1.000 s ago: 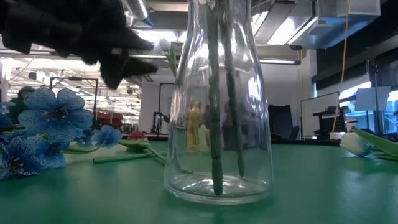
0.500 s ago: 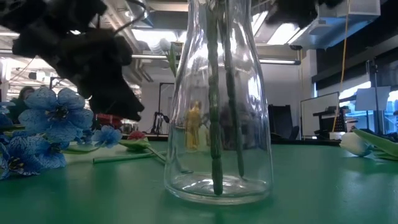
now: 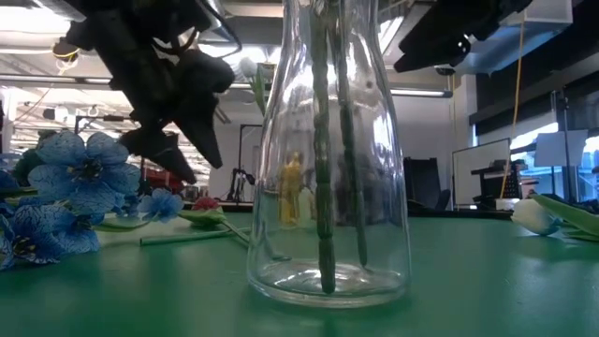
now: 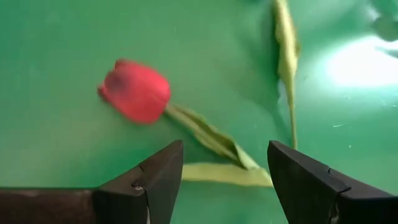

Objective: Sort flowers into vase by color
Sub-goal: Put the left red flower into the transparent vase

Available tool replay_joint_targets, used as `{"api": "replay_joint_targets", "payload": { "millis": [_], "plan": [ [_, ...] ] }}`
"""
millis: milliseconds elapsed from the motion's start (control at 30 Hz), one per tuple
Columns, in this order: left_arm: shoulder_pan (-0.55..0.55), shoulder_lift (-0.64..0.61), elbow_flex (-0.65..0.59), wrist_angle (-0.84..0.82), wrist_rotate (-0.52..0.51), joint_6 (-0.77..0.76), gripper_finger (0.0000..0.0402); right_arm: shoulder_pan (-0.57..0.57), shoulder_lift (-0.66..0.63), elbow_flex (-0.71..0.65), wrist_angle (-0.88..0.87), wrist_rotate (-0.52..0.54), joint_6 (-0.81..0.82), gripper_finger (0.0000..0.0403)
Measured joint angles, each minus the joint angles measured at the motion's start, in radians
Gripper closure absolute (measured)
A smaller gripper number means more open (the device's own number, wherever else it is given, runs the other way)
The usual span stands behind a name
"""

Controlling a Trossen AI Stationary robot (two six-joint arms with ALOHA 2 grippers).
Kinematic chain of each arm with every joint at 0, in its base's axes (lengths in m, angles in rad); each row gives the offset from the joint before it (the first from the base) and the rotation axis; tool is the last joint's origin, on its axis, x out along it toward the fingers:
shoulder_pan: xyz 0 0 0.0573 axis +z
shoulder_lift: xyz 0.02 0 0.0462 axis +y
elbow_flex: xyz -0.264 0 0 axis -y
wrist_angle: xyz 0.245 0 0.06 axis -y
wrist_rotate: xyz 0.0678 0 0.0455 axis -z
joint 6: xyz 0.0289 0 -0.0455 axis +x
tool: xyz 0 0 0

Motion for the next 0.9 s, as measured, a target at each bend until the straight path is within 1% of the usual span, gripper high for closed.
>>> {"api": "replay_joint_targets", "payload": {
  "millis": [133,267,333,467,900],
  "plan": [
    [0.0,0.0,0.0,0.001,0.025,-0.051,0.0175,0.001,0.0,0.0,-0.019,0.0,0.0,0.0152],
    [0.0,0.005,0.0,0.001,0.016,-0.091,0.0175,0.001,0.0,0.0,-0.023,0.0,0.0,0.0152],
    [0.0,0.025,0.001,0.002,0.013,-0.109,0.0175,0.001,0.0,0.0,-0.022,0.0,0.0,0.0152],
    [0.004,0.069,0.001,0.015,0.046,-0.132,0.0175,0.001,0.0,0.0,-0.023,0.0,0.0,0.0152],
    [0.074,0.168,0.001,0.081,0.059,-0.148,0.0175,0.001,0.0,0.0,-0.025,0.0,-0.004,0.0152]
  ]
}}
